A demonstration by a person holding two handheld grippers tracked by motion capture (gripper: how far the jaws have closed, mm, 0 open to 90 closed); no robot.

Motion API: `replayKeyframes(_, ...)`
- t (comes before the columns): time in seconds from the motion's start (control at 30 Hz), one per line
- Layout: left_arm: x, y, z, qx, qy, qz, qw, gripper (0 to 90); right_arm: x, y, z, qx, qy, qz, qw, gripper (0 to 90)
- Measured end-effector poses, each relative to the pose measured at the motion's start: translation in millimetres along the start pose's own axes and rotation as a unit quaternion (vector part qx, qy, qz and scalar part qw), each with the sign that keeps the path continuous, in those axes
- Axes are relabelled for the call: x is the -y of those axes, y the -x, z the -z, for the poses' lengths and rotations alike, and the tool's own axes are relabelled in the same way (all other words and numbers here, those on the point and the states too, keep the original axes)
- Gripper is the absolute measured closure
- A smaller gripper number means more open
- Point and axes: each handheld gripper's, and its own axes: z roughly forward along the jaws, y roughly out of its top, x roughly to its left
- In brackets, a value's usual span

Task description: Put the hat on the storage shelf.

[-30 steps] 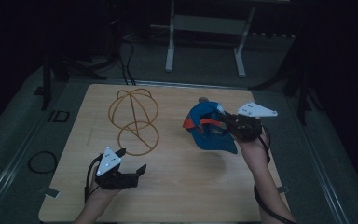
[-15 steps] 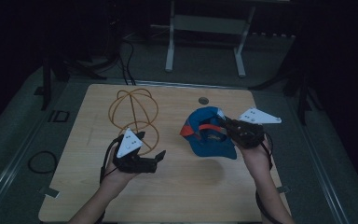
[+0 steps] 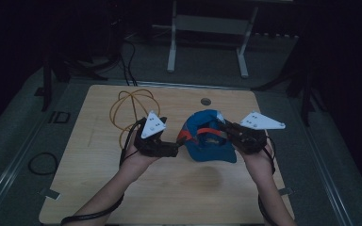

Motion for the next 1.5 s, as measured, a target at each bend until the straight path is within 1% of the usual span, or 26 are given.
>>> replayKeyframes(0.03,-6.2,2.7,-6.1,0.004,0.001,-0.004,1.0,12.5,0.0,0.0,0.0,0.0,0.0,0.0,1.0,84.2)
replayKeyframes(0.07,-10.4,5.7,-11.2,0.008,0.001,-0.008,0.9999,13.8,-0.9,-4.5,1.8,-0.004,0.005,0.005,1.0,84.1)
replayKeyframes(0.13,-12.2,7.0,-13.9,0.01,-0.002,-0.012,0.9999,14.6,-1.2,-5.5,1.9,-0.004,0.005,0.005,1.0,84.1)
replayKeyframes(0.23,-18.1,11.6,-25.4,0.01,-0.013,-0.016,0.9997,15.0,-1.3,-9.4,2.2,-0.008,0.007,0.009,0.9999,84.1)
replayKeyframes(0.37,-21.2,12.1,-31.9,0.009,-0.017,-0.012,0.9997,15.9,-0.7,-12.1,2.0,-0.011,0.007,0.011,0.9999,84.1)
replayKeyframes(0.4,-21.8,12.0,-33.9,0.015,-0.02,-0.01,0.9996,19.0,0.0,-12.9,2.4,-0.014,0.008,0.01,0.9998,84.1)
replayKeyframes(0.53,-22.4,12.8,-40.3,0.013,-0.026,-0.004,0.9996,24.7,0.8,-15.1,3.4,-0.018,0.009,0.01,0.9998,84.1)
replayKeyframes(0.6,-22.6,13.0,-41.7,0.015,-0.026,-0.001,0.9995,39.1,1.4,-17.0,3.8,-0.018,0.009,0.013,0.9997,84.1)
replayKeyframes(0.63,-23.0,13.3,-42.8,0.014,-0.029,0.0,0.9995,39.1,1.4,-17.0,3.8,-0.018,0.009,0.013,0.9997,84.1)
replayKeyframes(0.67,-23.5,15.0,-45.0,0.004,-0.038,-0.003,0.9993,46.0,1.5,-17.7,3.6,-0.017,0.008,0.015,0.9997,84.1)
replayKeyframes(0.73,-24.2,16.3,-46.7,-0.006,-0.047,-0.008,0.9989,55.1,1.7,-17.8,3.5,-0.018,0.009,0.015,0.9997,84.1)
replayKeyframes(0.77,-24.2,16.3,-46.7,-0.006,-0.047,-0.008,0.9989,57.8,1.8,-18.2,3.3,-0.017,0.009,0.015,0.9997,84.1)
replayKeyframes(0.8,-24.9,16.9,-48.6,-0.015,-0.054,-0.008,0.9984,61.8,2.0,-18.8,2.9,-0.018,0.008,0.015,0.9997,84.1)
replayKeyframes(0.83,-24.9,16.9,-48.6,-0.015,-0.054,-0.008,0.9984,64.8,2.3,-19.3,2.3,-0.018,0.007,0.016,0.9997,84.1)
replayKeyframes(0.87,-25.3,17.5,-49.6,-0.02,-0.058,-0.011,0.9981,64.8,2.3,-19.3,2.3,-0.018,0.007,0.016,0.9997,84.1)
replayKeyframes(0.9,-25.3,17.8,-50.4,-0.026,-0.057,-0.012,0.998,73.4,3.0,-20.4,1.2,-0.019,0.005,0.016,0.9997,84.1)
replayKeyframes(0.93,-25.6,18.2,-51.1,-0.027,-0.06,-0.013,0.9978,76.9,3.0,-20.4,1.2,-0.019,0.005,0.016,0.9997,84.1)
replayKeyframes(0.97,-25.7,18.6,-51.7,-0.029,-0.06,-0.014,0.9977,76.9,3.4,-21.0,0.8,-0.02,0.005,0.015,0.9997,84.1)
replayKeyframes(1.0,-26.1,20.9,-52.2,-0.033,-0.06,-0.025,0.9973,85.2,4.3,-21.8,-0.5,-0.021,0.004,0.012,0.9997,84.1)
replayKeyframes(1.03,-26.1,20.9,-52.2,-0.033,-0.06,-0.025,0.9973,87.3,4.3,-21.8,-0.5,-0.021,0.004,0.012,0.9997,84.1)
replayKeyframes(1.1,-26.6,23.2,-52.0,-0.037,-0.055,-0.029,0.9974,88.3,5.7,-23.0,-0.9,-0.024,0.006,0.009,0.9997,84.0)
replayKeyframes(1.37,-32.1,29.4,-47.0,-0.029,-0.04,-0.062,0.9968,88.8,9.9,-24.7,7.0,-0.034,0.014,-0.004,0.9993,82.4)
replayKeyframes(1.4,-32.1,29.4,-47.0,-0.029,-0.04,-0.062,0.9968,88.9,9.9,-24.7,7.0,-0.034,0.014,-0.004,0.9993,82.4)
replayKeyframes(1.43,-32.6,30.7,-45.6,-0.028,-0.036,-0.071,0.9964,88.9,10.3,-25.0,8.5,-0.034,0.014,-0.004,0.9993,81.9)
replayKeyframes(1.47,-32.4,31.8,-44.8,-0.029,-0.032,-0.077,0.9961,88.9,10.7,-26.0,12.5,-0.041,0.015,-0.011,0.999,79.7)
replayKeyframes(1.5,-32.3,32.2,-44.3,-0.026,-0.029,-0.079,0.9961,89.0,10.9,-26.8,14.1,-0.041,0.015,-0.011,0.999,78.5)
